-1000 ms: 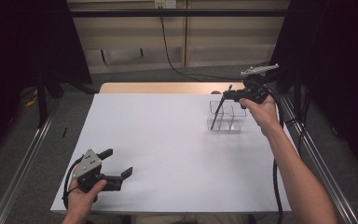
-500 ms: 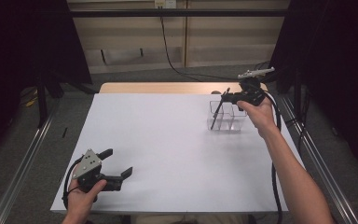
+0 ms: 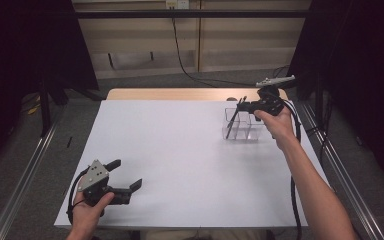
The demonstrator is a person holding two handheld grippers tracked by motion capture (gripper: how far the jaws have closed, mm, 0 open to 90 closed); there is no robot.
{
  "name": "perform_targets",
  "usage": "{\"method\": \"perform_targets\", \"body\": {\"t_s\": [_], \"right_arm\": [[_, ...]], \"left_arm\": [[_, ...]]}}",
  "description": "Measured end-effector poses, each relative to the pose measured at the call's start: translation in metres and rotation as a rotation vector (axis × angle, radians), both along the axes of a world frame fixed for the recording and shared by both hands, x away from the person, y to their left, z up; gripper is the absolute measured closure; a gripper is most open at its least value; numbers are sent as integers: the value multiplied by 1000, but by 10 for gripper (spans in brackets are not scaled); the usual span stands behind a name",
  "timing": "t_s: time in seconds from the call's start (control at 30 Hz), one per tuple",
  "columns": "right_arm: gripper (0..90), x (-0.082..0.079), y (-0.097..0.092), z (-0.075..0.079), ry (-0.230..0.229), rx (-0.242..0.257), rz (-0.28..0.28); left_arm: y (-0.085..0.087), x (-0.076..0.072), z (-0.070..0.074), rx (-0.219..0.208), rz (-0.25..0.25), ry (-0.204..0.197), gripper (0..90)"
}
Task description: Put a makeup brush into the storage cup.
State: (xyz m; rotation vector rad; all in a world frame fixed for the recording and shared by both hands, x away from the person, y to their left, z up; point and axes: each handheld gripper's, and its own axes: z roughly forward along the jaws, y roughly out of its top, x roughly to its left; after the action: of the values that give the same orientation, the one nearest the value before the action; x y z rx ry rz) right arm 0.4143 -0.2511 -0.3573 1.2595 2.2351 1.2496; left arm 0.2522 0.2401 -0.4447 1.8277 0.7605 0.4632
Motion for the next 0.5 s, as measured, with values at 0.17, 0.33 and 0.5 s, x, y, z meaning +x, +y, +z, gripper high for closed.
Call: {"method": "perform_targets", "body": {"t_s": [0.17, 0.33, 0.5], "right_arm": [[815, 0, 0, -1, 2, 6, 4], [768, -1, 1, -3, -5, 10, 10], [676, -3, 0, -4, -13, 29, 19]], "left_arm": [[0, -1, 0, -2, -7, 3, 27], [0, -1, 1, -1, -6, 2, 26], [0, -1, 0, -1, -6, 3, 26]]}}
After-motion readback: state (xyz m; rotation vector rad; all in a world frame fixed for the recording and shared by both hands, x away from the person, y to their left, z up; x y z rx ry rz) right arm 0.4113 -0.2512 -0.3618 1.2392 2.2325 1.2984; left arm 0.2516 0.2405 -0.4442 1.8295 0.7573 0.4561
